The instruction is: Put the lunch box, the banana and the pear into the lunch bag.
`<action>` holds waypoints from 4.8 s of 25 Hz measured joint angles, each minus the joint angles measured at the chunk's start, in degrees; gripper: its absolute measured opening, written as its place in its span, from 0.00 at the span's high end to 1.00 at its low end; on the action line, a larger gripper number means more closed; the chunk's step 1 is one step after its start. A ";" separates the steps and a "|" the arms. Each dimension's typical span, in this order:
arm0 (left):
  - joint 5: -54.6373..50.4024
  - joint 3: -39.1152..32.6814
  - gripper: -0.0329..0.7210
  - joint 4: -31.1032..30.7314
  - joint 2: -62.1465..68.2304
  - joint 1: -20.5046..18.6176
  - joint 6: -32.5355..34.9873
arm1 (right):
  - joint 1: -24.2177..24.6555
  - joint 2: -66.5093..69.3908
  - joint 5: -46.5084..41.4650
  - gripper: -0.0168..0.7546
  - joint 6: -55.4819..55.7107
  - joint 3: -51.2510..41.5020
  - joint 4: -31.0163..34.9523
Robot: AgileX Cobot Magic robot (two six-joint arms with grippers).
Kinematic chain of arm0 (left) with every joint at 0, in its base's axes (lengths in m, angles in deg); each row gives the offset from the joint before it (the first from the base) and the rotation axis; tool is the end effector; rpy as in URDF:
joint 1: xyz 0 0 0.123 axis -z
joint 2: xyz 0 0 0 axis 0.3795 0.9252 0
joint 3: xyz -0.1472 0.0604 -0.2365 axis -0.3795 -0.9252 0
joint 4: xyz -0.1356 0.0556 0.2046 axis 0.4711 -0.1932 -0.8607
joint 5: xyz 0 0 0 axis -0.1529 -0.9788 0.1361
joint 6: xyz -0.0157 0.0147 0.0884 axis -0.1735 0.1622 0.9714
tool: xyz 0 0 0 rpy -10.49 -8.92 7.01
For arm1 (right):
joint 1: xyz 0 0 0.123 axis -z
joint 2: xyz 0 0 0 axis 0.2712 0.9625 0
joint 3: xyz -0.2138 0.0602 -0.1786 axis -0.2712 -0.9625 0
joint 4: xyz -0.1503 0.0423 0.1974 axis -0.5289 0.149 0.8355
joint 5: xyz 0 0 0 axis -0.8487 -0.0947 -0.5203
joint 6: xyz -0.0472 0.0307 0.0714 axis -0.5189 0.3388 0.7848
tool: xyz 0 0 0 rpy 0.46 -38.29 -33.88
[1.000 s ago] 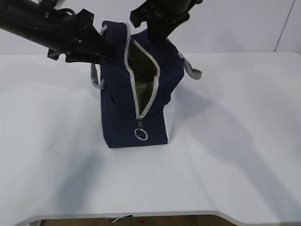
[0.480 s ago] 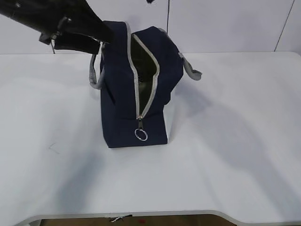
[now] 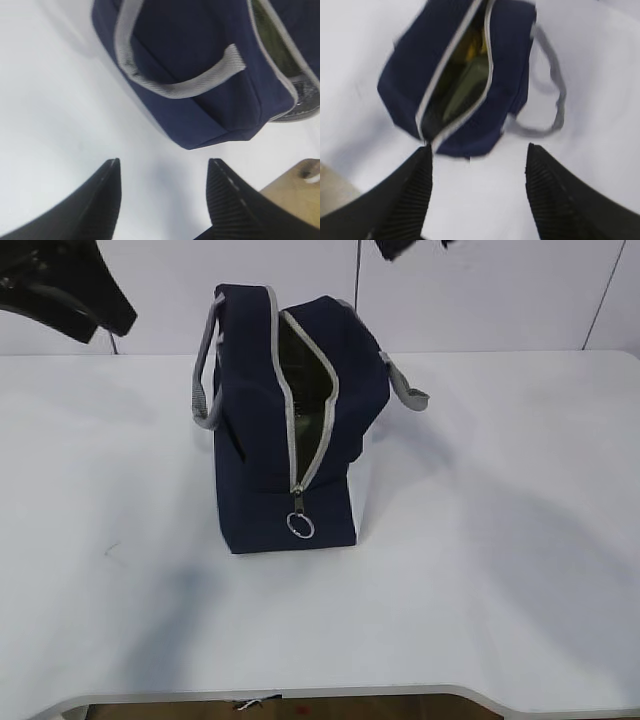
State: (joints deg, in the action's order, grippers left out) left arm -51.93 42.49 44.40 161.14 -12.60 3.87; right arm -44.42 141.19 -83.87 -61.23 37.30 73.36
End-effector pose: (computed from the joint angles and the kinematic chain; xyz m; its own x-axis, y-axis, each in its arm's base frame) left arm 0.3450 -0.1010 0.3549 -0.8468 0.2644 -0.4615 0.4502 0.8185 -0.3570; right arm 0.3009 0.1682 0.4328 -0.6645 -0.4448 -0.6004 -0.5469 0.8371 -0.0149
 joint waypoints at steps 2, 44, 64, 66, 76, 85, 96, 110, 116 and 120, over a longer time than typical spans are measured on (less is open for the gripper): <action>-0.51 0.04 0.41 -3.72 -1.59 0.00 -2.09 | 0.00 -3.12 2.05 0.35 -0.86 -7.11 0.33; -1.16 0.17 0.52 -2.08 -8.96 0.00 -6.95 | -0.73 6.88 130.36 0.35 7.85 -81.71 -19.87; -1.16 0.17 0.52 -0.55 -8.96 0.00 -7.46 | -0.73 21.74 137.85 0.35 10.53 -74.92 -23.65; -1.16 0.17 0.52 -0.55 -8.96 0.00 -7.46 | -0.73 22.67 137.89 0.35 11.05 -74.13 -24.13; -1.16 0.17 0.53 -0.55 -8.96 0.00 -7.46 | -0.73 24.17 138.09 0.36 12.66 -71.10 -25.85; -1.16 0.17 0.54 -0.55 -8.96 0.00 -7.49 | -0.73 24.52 138.09 0.36 13.00 -70.99 -26.08; -1.16 0.17 0.54 -0.55 -8.96 0.00 -7.49 | -0.73 24.52 138.09 0.37 13.52 -70.99 -26.08; -1.16 0.17 0.54 -0.55 -9.46 0.00 -7.58 | -0.73 24.75 138.09 0.51 15.79 -70.99 -27.30; -1.16 0.17 0.54 -0.55 -9.46 0.00 -7.58 | -0.73 24.75 138.09 0.51 15.90 -70.99 -26.30; -1.16 0.17 0.54 -0.30 -9.46 0.00 -7.58 | -0.73 24.75 138.09 0.57 15.90 -70.99 -25.97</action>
State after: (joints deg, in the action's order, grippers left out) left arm -53.09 42.66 44.09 151.68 -12.60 -3.71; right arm -45.16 165.94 54.22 -45.32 -33.70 47.39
